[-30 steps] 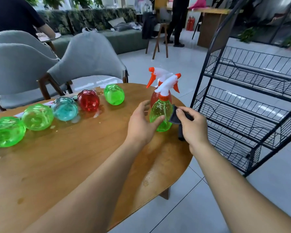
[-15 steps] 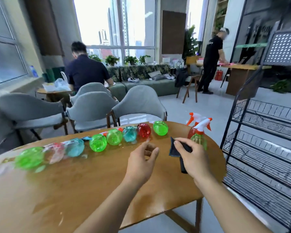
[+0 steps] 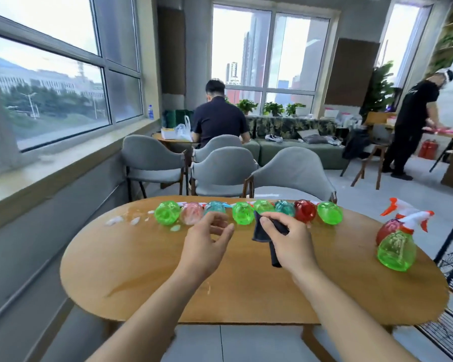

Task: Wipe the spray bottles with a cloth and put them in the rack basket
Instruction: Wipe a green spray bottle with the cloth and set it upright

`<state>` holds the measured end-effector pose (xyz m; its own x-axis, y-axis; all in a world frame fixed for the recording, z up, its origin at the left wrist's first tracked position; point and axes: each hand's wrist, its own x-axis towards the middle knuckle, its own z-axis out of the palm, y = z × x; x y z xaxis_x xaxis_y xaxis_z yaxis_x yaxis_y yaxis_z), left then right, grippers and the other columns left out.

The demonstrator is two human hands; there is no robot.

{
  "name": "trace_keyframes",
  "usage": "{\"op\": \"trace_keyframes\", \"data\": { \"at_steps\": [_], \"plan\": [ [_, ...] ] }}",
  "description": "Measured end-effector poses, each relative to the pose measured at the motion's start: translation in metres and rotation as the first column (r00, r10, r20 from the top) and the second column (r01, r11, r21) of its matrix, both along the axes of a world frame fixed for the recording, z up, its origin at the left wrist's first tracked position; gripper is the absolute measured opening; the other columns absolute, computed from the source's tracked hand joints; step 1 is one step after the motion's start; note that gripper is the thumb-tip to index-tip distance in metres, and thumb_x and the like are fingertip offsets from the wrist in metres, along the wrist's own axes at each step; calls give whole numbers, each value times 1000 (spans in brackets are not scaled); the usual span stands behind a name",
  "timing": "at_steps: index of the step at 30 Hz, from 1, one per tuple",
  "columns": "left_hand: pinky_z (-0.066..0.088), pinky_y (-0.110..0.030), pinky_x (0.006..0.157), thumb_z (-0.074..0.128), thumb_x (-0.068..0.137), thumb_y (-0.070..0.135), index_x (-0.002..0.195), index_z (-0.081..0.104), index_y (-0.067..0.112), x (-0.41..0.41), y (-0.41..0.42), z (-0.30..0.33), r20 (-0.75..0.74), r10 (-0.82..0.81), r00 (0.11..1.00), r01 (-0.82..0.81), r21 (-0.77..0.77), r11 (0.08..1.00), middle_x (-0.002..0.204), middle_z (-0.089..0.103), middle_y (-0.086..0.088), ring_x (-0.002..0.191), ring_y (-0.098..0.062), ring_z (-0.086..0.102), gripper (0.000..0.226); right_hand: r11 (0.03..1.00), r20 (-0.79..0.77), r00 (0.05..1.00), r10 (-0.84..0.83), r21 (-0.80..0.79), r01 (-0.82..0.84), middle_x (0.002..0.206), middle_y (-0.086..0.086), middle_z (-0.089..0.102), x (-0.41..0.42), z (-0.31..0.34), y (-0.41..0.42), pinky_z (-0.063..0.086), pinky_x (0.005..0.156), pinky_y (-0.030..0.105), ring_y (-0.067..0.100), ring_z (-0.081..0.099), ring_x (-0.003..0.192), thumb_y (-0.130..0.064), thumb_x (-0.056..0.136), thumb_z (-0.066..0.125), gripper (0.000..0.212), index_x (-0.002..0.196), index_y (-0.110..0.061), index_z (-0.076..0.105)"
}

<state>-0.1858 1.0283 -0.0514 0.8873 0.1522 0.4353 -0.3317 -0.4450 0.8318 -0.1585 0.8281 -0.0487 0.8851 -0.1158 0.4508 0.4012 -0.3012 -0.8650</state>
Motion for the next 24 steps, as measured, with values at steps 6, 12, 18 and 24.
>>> {"op": "trace_keyframes", "data": {
  "at_steps": [6, 12, 18, 24],
  "plan": [
    [56, -20, 79, 73, 101, 36, 115, 66, 32, 9, 54, -18, -33, 118, 992, -118, 3, 993, 101, 71, 18, 94, 4, 66, 16, 995, -36, 995, 88, -45, -90, 97, -21, 77, 24, -10, 58, 47, 76, 11, -8, 68, 93, -28, 98, 73, 10, 103, -30, 81],
    [57, -23, 77, 74, 100, 38, 115, 68, 33, 44, 97, -39, -84, 201, 976, -199, 25, 980, 103, 72, 18, 95, 1, 67, 17, 983, -77, 985, 153, -86, -159, 98, -24, 76, 63, -27, 99, 47, 75, 10, -8, 67, 94, -30, 99, 72, 9, 103, -33, 80],
    [54, -18, 74, 74, 99, 39, 120, 66, 32, 89, 130, -58, -85, 248, 965, -241, 84, 967, 115, 68, 18, 102, 0, 65, 24, 977, -104, 977, 186, -90, -195, 97, -21, 77, 108, -43, 135, 46, 73, 6, -8, 68, 92, -26, 98, 74, 9, 103, -30, 81],
    [41, -28, 114, 79, 96, 35, 138, 63, 28, 141, 161, -78, -58, 324, 944, -306, 208, 929, 145, 56, 8, 138, -13, 48, 45, 969, -113, 968, 224, -77, -234, 101, -25, 76, 155, -59, 166, 45, 78, 4, -12, 66, 97, -23, 97, 74, 12, 101, -33, 80]
  ]
}}
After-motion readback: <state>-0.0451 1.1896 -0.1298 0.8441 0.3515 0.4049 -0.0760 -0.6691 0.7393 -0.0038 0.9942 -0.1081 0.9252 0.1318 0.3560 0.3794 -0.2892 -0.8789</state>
